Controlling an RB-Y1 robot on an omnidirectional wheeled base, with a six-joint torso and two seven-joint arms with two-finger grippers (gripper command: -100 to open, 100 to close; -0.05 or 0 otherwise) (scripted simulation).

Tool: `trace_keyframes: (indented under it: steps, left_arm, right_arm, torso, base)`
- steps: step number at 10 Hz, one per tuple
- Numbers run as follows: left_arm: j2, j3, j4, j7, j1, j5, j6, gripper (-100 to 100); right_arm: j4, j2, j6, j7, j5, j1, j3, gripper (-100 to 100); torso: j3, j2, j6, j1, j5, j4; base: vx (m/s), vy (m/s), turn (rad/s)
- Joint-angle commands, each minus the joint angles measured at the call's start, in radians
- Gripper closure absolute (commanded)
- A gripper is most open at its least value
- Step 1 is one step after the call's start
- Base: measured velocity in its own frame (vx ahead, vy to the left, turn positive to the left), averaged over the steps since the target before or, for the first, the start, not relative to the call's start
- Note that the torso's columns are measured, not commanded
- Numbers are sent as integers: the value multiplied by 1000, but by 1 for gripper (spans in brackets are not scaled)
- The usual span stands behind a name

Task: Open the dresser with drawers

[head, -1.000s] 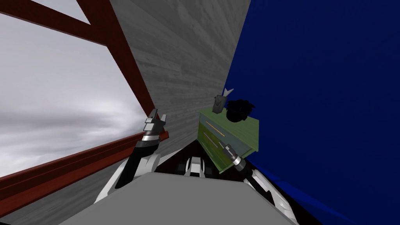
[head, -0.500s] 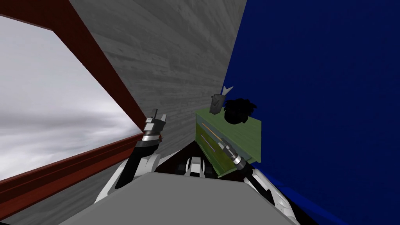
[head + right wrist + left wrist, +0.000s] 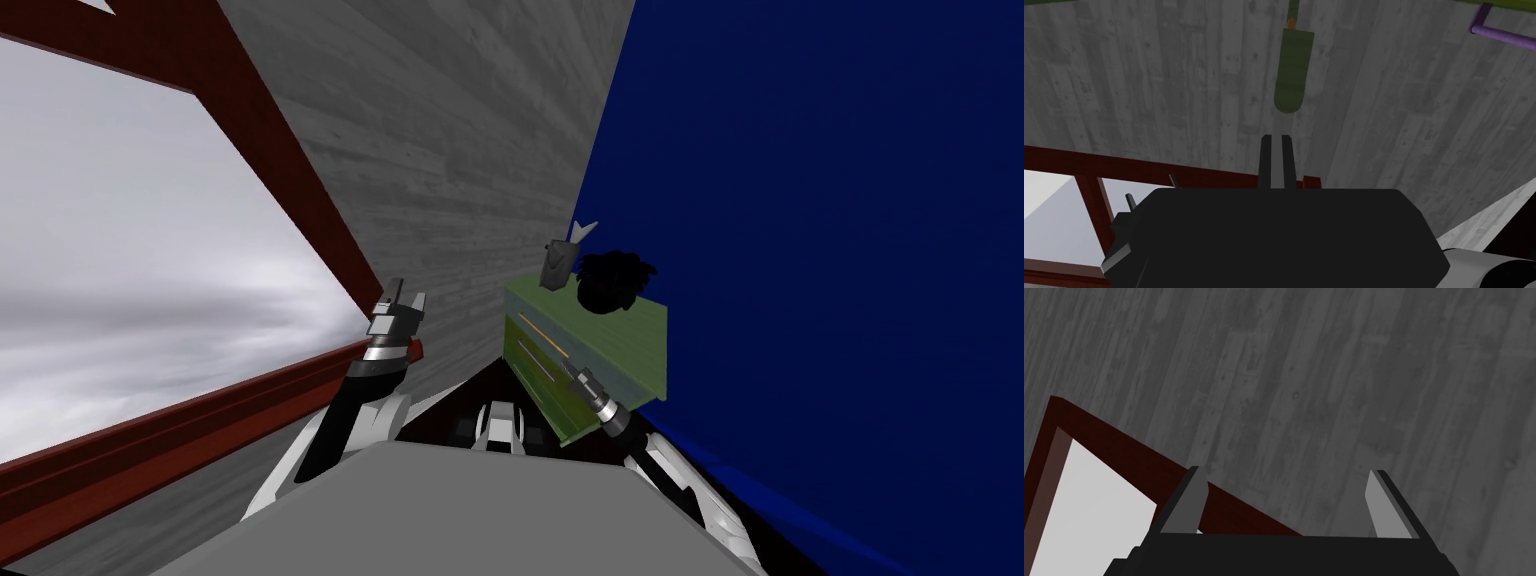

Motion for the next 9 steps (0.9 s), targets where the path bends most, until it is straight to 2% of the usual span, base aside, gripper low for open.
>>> trace_keyframes:
  steps: [1,2,3,6,7,9]
  left_arm:
    - [0,0,0,0,0,0,0,0]
    - [0,0,0,0,0,0,0,0]
    - [0,0,0,0,0,0,0,0]
    - [0,0,0,0,0,0,0,0]
    - [0,0,0,0,0,0,0,0]
    - [0,0,0,0,0,0,0,0]
  right_arm:
    - [-4,-1,-1,0,-1,4,1,100]
    - [2,1,-3,5,0,0,-2,-100]
    - [4,1,-4,6,0,-1,-3,-100]
    - [5,1,-4,8,1,-2,-4,-100]
    - [5,1,-4,8,1,-2,-4,100]
    - [-8,-2,-2,8,0,6,0,100]
  torso:
    - [-2,-3,0,-1,0,-1]
    - [-5,-8,0,-7,-2,-2]
    - [-8,-13,0,-14,-4,-4]
    - [-2,-4,-1,-1,-1,-2]
    - [0,0,-1,1,0,0]
    - [1,1,0,1,0,0]
  base:
    - [-59,81,-13]
    - [50,-68,8]
    - [109,-97,20]
    - [68,-56,3]
    - [9,-6,1]
    - [-84,86,-24]
